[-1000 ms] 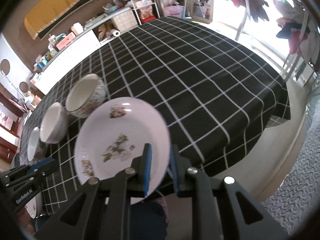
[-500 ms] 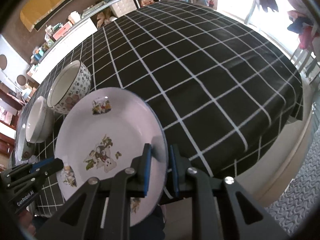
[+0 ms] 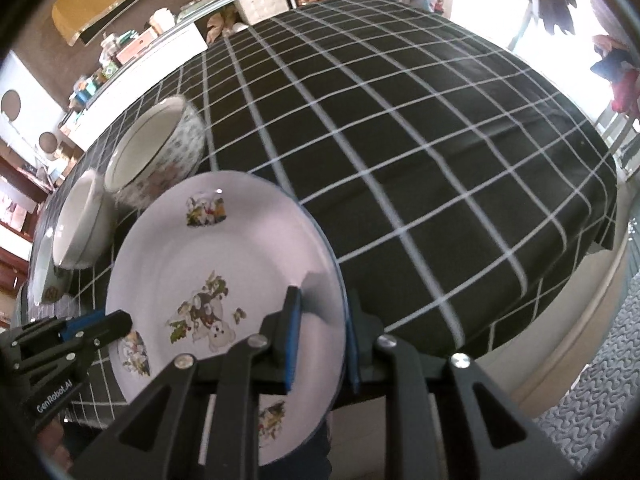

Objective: Organize plates and bowls

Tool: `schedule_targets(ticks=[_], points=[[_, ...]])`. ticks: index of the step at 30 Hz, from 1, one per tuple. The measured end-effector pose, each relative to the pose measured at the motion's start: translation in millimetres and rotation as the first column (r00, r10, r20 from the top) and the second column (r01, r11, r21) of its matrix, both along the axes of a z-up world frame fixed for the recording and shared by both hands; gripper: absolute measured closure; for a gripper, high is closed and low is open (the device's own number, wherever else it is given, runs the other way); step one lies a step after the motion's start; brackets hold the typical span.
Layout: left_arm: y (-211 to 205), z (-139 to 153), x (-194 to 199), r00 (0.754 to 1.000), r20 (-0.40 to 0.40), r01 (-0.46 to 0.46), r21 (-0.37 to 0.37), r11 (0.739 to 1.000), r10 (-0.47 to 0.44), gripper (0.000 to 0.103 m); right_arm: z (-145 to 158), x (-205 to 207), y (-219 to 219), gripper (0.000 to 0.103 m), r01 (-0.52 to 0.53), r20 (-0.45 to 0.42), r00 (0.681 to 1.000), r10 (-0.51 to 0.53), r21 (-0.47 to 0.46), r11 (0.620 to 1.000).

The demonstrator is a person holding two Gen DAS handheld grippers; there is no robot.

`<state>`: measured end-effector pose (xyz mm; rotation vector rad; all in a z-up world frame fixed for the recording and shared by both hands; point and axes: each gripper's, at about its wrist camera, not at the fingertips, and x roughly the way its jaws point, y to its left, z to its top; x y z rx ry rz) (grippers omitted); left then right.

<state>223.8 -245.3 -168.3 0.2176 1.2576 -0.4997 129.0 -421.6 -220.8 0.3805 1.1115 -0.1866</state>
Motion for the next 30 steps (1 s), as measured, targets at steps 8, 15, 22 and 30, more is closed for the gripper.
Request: schedule_targets(ticks=[8, 15, 22, 30], points=[[53.3, -0.7, -9.2, 0.996, -0.007, -0.092, 0.031, 0.995, 0.092, 0.09, -0.2, -4.2, 47.2, 0.079, -0.1, -0.001, 0.995, 0.1, 0.008, 0.995], [88.4, -0.8, -19.3, 0.989, 0.004, -0.146, 0.082, 0.986, 0.146, 0.089, -1.4, 2.2, 90.5, 0.078, -0.176, -0.015, 0.984, 0.176, -0.009, 0.984], [131.0, -2.1, -22.0, 0.974, 0.009, -0.225, 0.108, 0.968, 0.225, 0.089, -4.8, 11.3, 134.1, 0.077, -0.28, -0.027, 0.96, 0.279, -0.022, 0.96], [167.4, -5.1, -33.3, 0.966, 0.025, -0.258, 0.101, 0.961, 0.257, 0.088, -7.6, 23.7, 154.1, 0.076, -0.336, -0.022, 0.942, 0.336, -0.024, 0.941]])
